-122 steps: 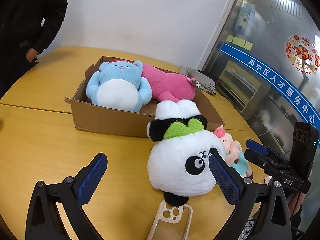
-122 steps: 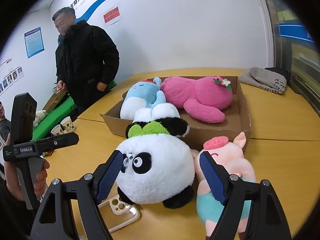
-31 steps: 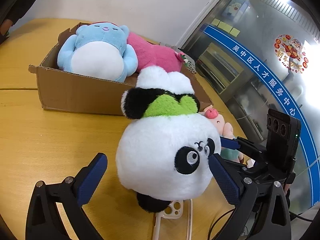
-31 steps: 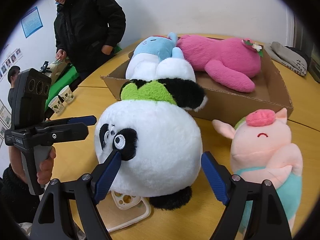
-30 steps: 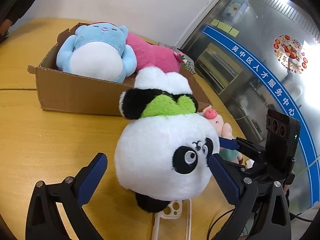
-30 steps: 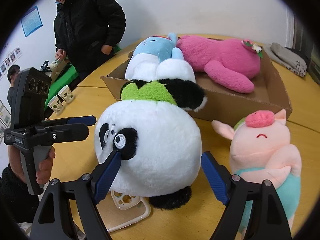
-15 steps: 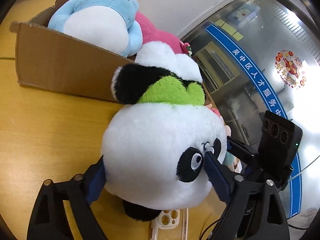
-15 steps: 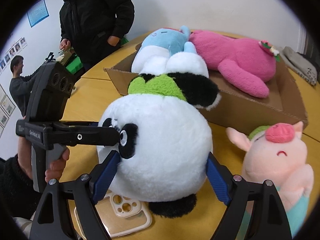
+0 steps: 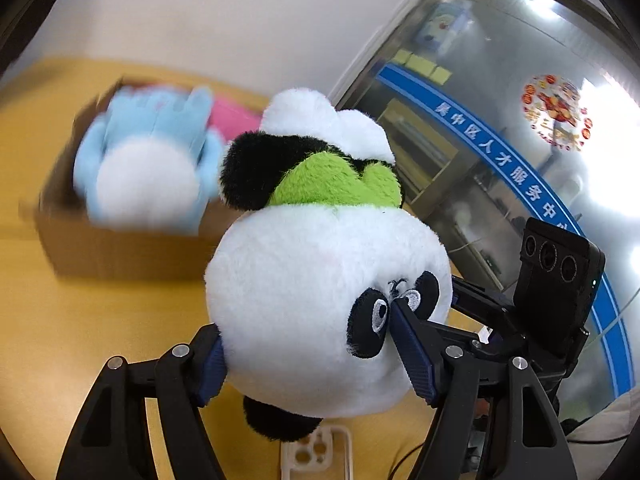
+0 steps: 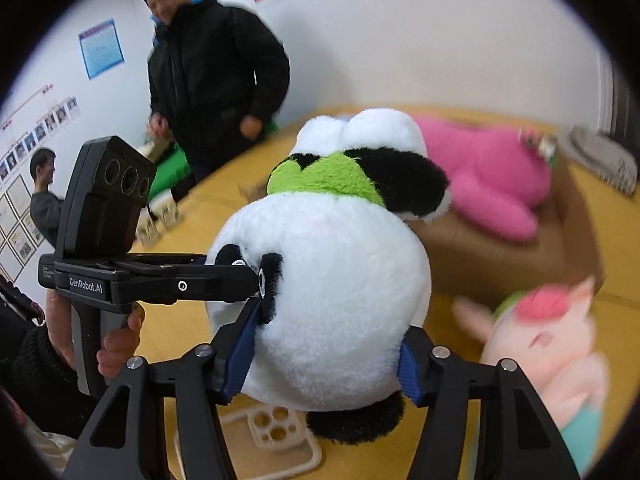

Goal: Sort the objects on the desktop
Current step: 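Close both grippers on the panda plush and lift it, then lower the panda plush into the box onto the pink plush and release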

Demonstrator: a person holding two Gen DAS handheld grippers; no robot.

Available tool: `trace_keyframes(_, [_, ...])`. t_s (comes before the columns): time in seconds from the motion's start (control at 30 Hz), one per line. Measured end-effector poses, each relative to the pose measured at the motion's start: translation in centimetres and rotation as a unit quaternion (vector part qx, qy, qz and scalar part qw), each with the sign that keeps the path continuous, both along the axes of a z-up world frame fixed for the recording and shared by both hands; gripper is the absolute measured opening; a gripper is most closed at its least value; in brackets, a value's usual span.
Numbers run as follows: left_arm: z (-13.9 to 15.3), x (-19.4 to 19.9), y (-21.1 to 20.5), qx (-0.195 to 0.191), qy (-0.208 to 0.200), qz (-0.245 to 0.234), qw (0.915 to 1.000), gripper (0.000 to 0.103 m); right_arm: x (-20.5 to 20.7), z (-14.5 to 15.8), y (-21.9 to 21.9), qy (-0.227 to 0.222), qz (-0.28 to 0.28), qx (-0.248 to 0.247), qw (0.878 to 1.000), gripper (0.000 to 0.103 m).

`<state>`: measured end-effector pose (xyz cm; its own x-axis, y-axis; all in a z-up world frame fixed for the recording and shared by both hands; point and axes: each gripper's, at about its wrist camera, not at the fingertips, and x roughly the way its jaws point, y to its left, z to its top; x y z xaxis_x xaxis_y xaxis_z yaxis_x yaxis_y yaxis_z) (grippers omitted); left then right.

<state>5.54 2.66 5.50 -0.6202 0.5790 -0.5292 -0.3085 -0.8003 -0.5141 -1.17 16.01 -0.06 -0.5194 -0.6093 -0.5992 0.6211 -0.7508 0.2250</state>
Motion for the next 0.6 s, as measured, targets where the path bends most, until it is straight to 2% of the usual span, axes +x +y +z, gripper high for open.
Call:
trace_keyframes(0.17, [6.5,-5.8,1.5,-0.035,0.075,-0.02,0.9964,0.078,-4.1,5.7,1.8,0.066,-0.014,-0.022,0.998,0.059])
trace_keyframes(0.27, [7.2,-11.3,1.7,-0.036,0.067,-0.029,0.9967,0.079,-8.6,4.8,2.6,0.047,-0.015,-0.023,0.999,0.059])
trace_keyframes(0.3, [6.8,-12.8,1.8,-0.038,0.059,-0.031,0.997,0.079,-10.2,4.2,2.9,0.037,-0.015,-0.023,0.999,0.059])
trace_keyframes(0.4, [3.3,-17.9,2.0,-0.042,0.002,-0.031,0.9986,0.079,-15.0,2.6,3.7,0.008,-0.015,-0.023,1.0,0.059])
trace_keyframes(0.43, [1.9,-18.4,2.1,-0.048,-0.015,-0.027,0.9984,0.079,-16.6,2.0,4.0,-0.002,-0.015,-0.023,1.0,0.059])
trace_keyframes(0.5, [-0.9,-19.4,2.3,-0.06,-0.051,-0.02,0.9967,0.079,-18.6,-0.7,4.0,-0.049,-0.005,-0.021,0.999,0.059])
trace_keyframes(0.6, [-3.6,-18.1,2.1,-0.079,-0.066,-0.012,0.9947,0.079,-19.4,-3.7,3.1,-0.107,0.019,-0.004,0.994,0.06])
